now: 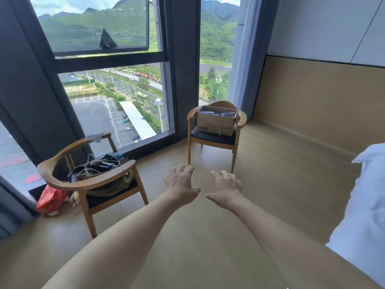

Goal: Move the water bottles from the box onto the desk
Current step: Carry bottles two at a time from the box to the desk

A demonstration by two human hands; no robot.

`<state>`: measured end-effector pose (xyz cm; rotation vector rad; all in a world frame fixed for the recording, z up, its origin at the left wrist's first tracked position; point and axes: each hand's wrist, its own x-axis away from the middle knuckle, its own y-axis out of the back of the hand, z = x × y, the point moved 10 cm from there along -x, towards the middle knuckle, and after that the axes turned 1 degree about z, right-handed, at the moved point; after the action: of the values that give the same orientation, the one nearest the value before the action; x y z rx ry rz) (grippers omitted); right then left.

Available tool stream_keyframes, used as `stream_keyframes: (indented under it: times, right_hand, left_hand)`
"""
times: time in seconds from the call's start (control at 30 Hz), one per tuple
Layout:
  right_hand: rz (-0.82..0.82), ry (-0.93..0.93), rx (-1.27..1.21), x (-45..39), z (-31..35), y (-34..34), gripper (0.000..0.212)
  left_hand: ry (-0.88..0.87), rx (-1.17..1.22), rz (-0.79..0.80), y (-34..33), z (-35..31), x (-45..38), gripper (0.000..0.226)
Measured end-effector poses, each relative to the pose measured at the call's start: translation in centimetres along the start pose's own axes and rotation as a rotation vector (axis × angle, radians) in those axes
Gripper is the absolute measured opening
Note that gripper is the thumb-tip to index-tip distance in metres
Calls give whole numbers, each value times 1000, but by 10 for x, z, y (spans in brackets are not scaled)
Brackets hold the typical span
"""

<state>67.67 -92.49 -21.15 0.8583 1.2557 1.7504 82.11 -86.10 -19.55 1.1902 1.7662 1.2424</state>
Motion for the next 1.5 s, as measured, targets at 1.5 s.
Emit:
stream_keyframes:
  times: [1.5]
  right_hand:
    - [98, -229, -65, -842, -154, 28, 79]
  left_hand:
    - [-212, -59, 204, -123, -56, -891, 72]
